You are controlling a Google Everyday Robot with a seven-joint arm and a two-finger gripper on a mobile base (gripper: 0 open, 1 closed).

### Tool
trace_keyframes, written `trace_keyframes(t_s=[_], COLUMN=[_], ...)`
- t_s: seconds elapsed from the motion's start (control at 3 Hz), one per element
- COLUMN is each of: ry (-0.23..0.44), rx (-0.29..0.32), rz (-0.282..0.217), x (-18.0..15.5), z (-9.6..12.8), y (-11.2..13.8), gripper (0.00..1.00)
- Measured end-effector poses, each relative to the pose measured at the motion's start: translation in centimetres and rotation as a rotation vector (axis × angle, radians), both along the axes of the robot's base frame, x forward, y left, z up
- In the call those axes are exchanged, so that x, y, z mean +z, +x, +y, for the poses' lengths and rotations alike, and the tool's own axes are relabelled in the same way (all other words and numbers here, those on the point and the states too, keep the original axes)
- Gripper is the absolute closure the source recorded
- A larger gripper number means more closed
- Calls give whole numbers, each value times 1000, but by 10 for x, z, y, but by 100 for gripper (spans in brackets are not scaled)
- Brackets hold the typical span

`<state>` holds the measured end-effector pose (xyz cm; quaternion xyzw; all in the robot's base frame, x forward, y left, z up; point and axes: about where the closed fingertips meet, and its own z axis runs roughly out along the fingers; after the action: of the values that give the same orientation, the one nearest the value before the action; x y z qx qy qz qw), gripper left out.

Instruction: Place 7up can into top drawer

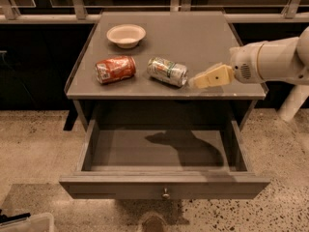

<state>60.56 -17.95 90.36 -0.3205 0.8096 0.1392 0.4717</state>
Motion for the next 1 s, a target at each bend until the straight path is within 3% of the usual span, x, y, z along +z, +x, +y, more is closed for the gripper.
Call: trace_keyframes(t_s=[0.33, 0.67, 1.0], ry=[60, 90, 83], rx=[68, 102, 122], rz=[32, 22, -18], x=[-20, -32, -43], z=[23, 41, 53], y=[0, 2, 14], gripper=[0, 0, 0])
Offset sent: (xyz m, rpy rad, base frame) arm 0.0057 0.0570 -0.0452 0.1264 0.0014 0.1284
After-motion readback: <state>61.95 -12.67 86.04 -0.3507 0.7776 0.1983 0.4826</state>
